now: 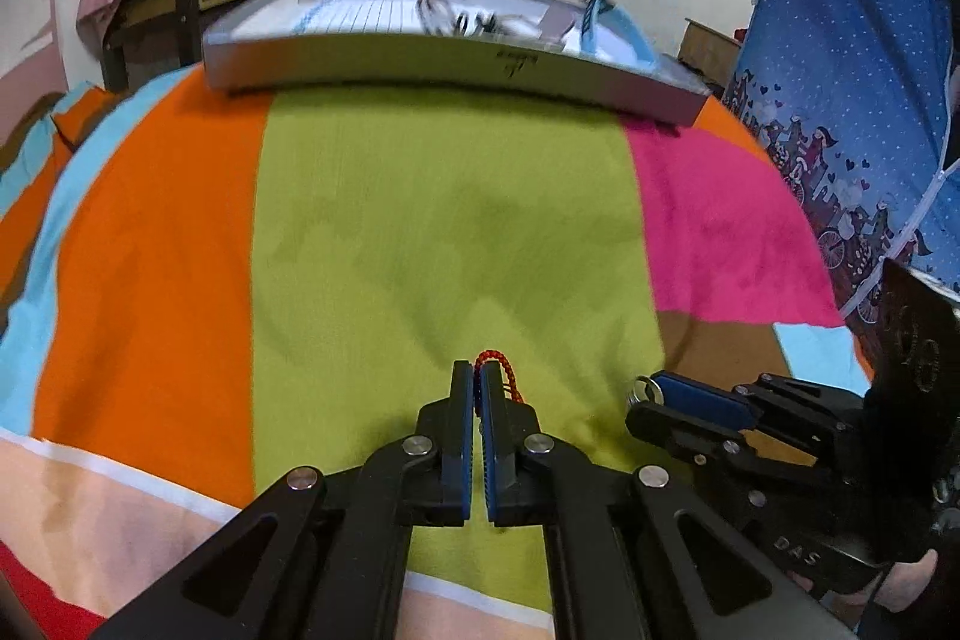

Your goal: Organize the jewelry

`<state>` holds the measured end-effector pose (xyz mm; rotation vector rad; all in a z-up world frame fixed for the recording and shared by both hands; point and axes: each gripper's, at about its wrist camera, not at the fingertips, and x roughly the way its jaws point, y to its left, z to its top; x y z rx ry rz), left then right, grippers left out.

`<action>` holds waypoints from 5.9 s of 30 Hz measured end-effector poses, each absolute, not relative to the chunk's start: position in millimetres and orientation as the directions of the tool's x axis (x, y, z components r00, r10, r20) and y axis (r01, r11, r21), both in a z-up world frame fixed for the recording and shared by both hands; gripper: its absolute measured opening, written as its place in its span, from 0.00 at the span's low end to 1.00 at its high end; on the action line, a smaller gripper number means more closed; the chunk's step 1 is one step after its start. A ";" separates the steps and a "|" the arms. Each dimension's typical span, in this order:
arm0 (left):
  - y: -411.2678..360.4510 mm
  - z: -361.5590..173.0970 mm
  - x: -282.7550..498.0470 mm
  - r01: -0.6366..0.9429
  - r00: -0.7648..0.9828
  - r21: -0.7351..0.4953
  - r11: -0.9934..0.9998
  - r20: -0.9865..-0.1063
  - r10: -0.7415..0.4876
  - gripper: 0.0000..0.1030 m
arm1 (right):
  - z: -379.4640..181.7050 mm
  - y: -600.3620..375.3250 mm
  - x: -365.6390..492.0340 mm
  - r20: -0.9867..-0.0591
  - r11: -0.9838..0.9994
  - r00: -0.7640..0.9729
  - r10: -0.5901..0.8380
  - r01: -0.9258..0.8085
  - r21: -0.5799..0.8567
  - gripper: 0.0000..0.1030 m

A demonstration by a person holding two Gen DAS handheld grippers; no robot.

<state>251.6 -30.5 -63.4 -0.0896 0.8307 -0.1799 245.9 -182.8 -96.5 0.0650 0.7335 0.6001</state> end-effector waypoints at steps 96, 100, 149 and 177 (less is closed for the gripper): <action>23.9 103.9 93.8 0.019 0.962 -0.114 0.993 -0.268 -0.049 1.00 | 129.9 -213.5 133.8 -0.192 0.948 0.935 0.299 -0.268 0.172 0.99; 26.3 90.7 70.4 0.011 0.970 -0.102 0.995 -0.242 -0.035 1.00 | 120.4 -220.4 107.1 -0.187 0.958 0.947 0.261 -0.230 0.170 0.99; 16.3 10.0 36.4 -0.037 0.956 -0.029 0.999 -0.291 0.027 1.00 | 42.1 -219.5 69.2 -0.222 0.979 0.956 0.194 -0.174 0.106 0.99; 15.0 6.8 37.9 -0.029 0.954 -0.023 0.999 -0.300 0.021 1.00 | 40.7 -216.4 68.9 -0.226 0.979 0.955 0.191 -0.170 0.108 0.99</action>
